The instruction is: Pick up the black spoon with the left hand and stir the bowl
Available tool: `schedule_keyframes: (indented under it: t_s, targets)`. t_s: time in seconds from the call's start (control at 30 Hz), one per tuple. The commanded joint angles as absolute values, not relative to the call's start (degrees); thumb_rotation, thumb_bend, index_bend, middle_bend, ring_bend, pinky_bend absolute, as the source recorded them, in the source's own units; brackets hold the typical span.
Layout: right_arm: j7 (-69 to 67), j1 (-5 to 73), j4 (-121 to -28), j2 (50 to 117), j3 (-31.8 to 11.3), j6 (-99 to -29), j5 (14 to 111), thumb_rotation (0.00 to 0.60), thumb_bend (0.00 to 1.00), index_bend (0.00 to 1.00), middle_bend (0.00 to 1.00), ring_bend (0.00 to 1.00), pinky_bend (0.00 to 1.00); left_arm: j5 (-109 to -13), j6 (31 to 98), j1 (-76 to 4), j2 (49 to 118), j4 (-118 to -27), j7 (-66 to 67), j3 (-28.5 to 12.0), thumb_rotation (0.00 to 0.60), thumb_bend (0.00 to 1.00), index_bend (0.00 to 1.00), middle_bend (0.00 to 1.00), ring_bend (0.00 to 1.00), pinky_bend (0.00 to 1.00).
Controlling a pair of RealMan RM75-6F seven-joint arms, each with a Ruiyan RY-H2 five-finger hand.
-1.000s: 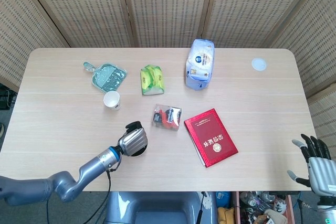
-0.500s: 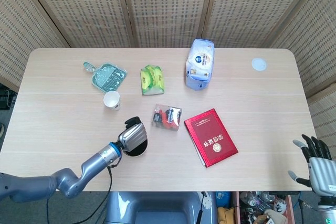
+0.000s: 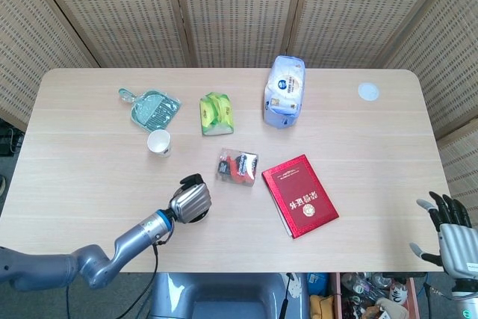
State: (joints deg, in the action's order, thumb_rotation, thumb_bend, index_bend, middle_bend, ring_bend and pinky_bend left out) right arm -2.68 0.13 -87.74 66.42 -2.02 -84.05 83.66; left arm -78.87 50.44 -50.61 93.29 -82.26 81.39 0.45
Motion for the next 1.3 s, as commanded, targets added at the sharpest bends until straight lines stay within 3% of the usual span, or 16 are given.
schedule_keyframes:
  t_s: [0.03, 0.4, 0.77, 1.3]
  targets:
    - [-2.69, 0.14, -87.69, 66.44, -2.05, -83.96, 83.57, 0.6, 0.13, 0.23, 0.17, 0.07, 0.11, -77.94, 50.11, -51.44, 94.63, -81.01, 81.5, -0.53, 0.6, 0.38, 0.67, 0.83, 0.77, 0.74]
    - [-2.73, 0.03, -87.71, 66.37, -2.07, -83.97, 83.48, 0.6, 0.13, 0.23, 0.17, 0.07, 0.11, -75.99, 50.52, -51.74, 95.29, -78.91, 81.96, -0.44, 0.6, 0.38, 0.67, 0.83, 0.77, 0.74]
    - [-3.04, 0.09, -87.28, 66.55, -2.07, -83.72, 83.46, 0.6, 0.13, 0.23, 0.17, 0.07, 0.11, -76.95, 53.26, -49.29, 91.5, -84.74, 80.86, 3.01, 0.6, 0.38, 0.67, 0.83, 0.77, 0.74]
    - [-2.99, -0.19, -87.32, 66.81, -2.02, -83.6, 83.03, 0.6, 0.13, 0.23, 0.17, 0.07, 0.11, -73.47, 52.02, -51.78, 96.06, -80.11, 82.43, -0.12, 0.6, 0.38, 0.67, 0.83, 0.77, 0.74]
